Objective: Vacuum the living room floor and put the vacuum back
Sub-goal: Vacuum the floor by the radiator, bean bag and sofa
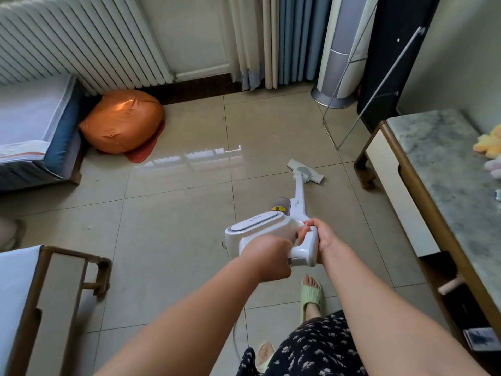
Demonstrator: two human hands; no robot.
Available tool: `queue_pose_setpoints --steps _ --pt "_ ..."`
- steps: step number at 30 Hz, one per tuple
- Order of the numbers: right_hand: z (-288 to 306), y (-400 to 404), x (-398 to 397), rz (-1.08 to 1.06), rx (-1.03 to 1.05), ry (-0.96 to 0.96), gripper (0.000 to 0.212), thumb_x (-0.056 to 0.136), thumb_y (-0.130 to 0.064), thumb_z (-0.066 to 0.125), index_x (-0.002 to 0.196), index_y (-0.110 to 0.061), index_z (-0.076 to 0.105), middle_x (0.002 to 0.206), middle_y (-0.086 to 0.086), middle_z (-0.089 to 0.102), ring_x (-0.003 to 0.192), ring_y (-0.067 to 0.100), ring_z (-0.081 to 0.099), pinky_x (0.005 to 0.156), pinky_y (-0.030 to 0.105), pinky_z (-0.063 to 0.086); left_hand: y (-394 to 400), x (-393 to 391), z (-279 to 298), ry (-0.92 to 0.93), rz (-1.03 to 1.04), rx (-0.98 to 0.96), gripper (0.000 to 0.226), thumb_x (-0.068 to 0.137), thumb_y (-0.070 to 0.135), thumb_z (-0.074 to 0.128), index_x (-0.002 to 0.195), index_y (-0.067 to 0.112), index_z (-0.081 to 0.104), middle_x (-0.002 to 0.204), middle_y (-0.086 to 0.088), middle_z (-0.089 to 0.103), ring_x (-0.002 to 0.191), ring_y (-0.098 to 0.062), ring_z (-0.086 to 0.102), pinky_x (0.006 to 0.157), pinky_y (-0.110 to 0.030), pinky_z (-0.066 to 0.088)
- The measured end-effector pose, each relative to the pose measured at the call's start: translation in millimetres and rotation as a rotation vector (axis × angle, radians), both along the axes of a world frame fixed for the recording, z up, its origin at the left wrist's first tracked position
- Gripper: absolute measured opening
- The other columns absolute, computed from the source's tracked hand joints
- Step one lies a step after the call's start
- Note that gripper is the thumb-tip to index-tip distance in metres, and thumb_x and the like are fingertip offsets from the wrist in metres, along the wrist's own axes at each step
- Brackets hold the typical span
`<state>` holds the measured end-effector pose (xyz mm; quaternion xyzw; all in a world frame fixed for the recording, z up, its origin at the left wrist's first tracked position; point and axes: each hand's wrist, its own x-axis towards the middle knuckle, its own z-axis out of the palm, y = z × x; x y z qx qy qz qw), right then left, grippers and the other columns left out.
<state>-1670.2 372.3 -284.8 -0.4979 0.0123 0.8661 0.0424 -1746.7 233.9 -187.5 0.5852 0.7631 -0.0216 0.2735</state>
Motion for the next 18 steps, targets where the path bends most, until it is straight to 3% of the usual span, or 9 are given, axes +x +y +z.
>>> queue_pose_setpoints --steps 7,15,18 --pt "6 -54 18 0.067 -0.002 -0.030 0.017 0.065 -0.006 0.051 0.061 -0.015 0.037 0.046 -0.002 0.042 0.030 0.008 0.042 0.034 0.016 0.040 -58 15 -2 -0.016 0.026 0.018 0.010 0.075 0.020 0.059 0.078 0.025 0.050 0.072 0.003 0.054 0.069 -0.023 0.051 0.059 -0.026 0.036" --pt "15 9 9 0.256 0.137 -0.106 0.015 0.062 -0.006 0.047 0.056 -0.015 0.037 0.043 -0.004 0.040 0.031 0.008 0.041 0.035 0.014 0.039 -11 28 -10 -0.096 0.219 0.065 0.007 0.076 0.022 0.058 0.079 0.022 0.051 0.073 0.001 0.053 0.072 -0.025 0.053 0.060 -0.026 0.039" --pt "15 41 7 0.275 0.152 -0.120 0.019 0.071 -0.006 0.044 0.057 -0.016 0.035 0.043 -0.003 0.039 0.030 0.008 0.041 0.035 0.013 0.039 18 30 -9 -0.103 0.245 0.090 0.008 0.077 0.022 0.060 0.080 0.021 0.052 0.071 0.002 0.051 0.070 -0.024 0.050 0.059 -0.026 0.035"
